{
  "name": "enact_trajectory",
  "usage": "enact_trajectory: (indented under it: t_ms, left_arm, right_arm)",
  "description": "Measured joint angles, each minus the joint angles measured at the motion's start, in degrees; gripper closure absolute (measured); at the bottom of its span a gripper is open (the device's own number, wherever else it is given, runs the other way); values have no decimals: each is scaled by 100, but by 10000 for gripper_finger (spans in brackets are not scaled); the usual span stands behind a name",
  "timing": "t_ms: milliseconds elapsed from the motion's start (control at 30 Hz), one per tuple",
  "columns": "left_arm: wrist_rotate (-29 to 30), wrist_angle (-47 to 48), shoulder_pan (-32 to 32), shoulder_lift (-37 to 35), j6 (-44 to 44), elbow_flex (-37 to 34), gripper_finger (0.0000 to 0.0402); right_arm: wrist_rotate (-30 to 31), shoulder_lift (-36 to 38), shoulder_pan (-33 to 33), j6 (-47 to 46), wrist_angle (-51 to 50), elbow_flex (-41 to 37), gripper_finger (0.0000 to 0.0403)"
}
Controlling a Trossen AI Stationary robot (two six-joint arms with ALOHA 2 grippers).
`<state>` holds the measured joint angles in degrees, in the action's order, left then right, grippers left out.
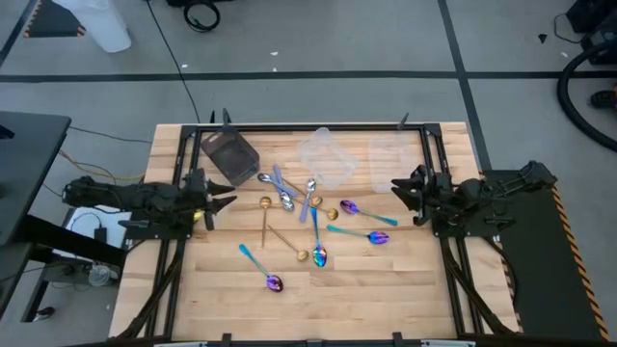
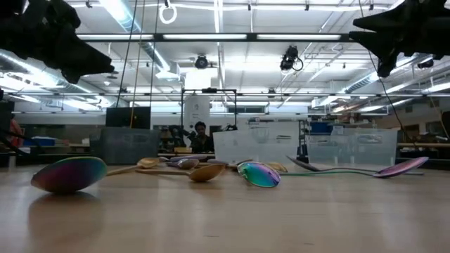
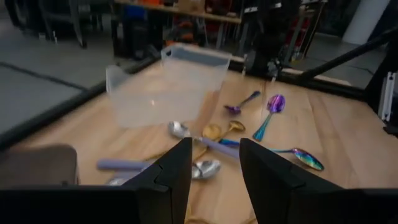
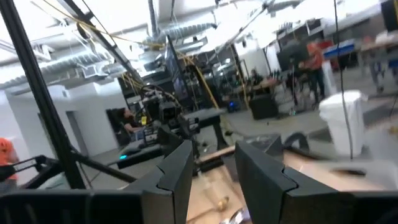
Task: Sort silverware by color (type)
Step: Put the blue spoon into the left transparent bin
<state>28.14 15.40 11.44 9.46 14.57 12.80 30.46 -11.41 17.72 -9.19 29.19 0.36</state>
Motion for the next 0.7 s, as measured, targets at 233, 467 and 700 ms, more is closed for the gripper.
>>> enact_trajectory:
  t_ms: [233,467,700]
  left_arm:
    - [2,-50,-2,416,28,7,260]
    - [9,-446,-2,663,200,7,260]
    - [143,-1513,0,880,-425,11,260]
  right_arm:
    - [-20,-679,-22,-668,4,0,270]
    - [-39,-1429,-144,-949,228,0,270]
    - [-37,-2022,-60,-1163,231,176,270]
